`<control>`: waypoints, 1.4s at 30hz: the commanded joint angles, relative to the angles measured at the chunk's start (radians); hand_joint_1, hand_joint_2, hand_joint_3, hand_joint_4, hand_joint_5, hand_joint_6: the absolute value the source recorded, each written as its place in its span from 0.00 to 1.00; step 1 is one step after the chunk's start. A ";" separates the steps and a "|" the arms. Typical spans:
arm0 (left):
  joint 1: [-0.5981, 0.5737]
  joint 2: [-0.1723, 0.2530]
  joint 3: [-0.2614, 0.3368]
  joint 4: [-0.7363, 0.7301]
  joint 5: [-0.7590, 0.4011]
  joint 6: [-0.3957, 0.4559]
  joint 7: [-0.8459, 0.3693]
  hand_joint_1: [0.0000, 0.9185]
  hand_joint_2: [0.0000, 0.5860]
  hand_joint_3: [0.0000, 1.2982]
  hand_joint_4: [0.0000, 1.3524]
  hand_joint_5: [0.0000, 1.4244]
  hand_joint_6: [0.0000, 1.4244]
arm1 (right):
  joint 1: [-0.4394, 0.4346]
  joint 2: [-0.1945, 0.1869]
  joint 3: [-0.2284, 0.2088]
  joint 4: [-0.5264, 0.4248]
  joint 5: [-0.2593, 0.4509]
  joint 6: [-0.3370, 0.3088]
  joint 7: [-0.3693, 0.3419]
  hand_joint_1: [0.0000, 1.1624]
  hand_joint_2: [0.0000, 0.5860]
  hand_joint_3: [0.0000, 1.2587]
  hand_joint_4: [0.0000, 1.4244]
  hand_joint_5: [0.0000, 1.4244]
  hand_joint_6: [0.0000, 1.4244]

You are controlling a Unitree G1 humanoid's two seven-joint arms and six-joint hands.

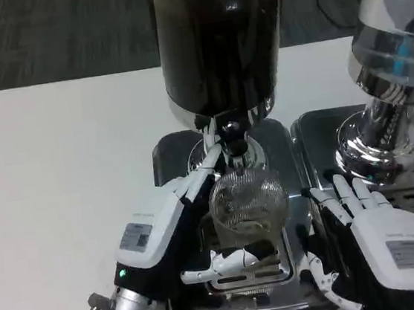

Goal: Grasp the cup under the faucet to collect the drink, then remove the cup.

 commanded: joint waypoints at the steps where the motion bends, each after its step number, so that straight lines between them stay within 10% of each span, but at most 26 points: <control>1: 0.033 0.028 0.034 0.016 -0.031 0.048 -0.038 0.18 0.10 0.04 0.07 0.27 0.18 | -0.008 -0.006 -0.012 0.006 0.016 -0.011 0.000 0.42 0.97 0.13 0.00 0.00 0.04; 27: 0.280 0.157 0.275 -0.362 -0.132 0.051 -0.131 0.09 0.08 0.04 0.07 0.27 0.18 | 0.053 -0.066 -0.061 -0.086 -0.024 -0.001 0.010 0.42 0.97 0.13 0.00 0.00 0.03; 42: 0.320 0.246 0.436 -0.531 -0.362 -0.234 -0.397 0.00 0.23 0.00 0.00 0.07 0.00 | 0.147 -0.149 -0.107 -0.106 -0.058 -0.044 0.000 0.36 0.96 0.02 0.00 0.00 0.00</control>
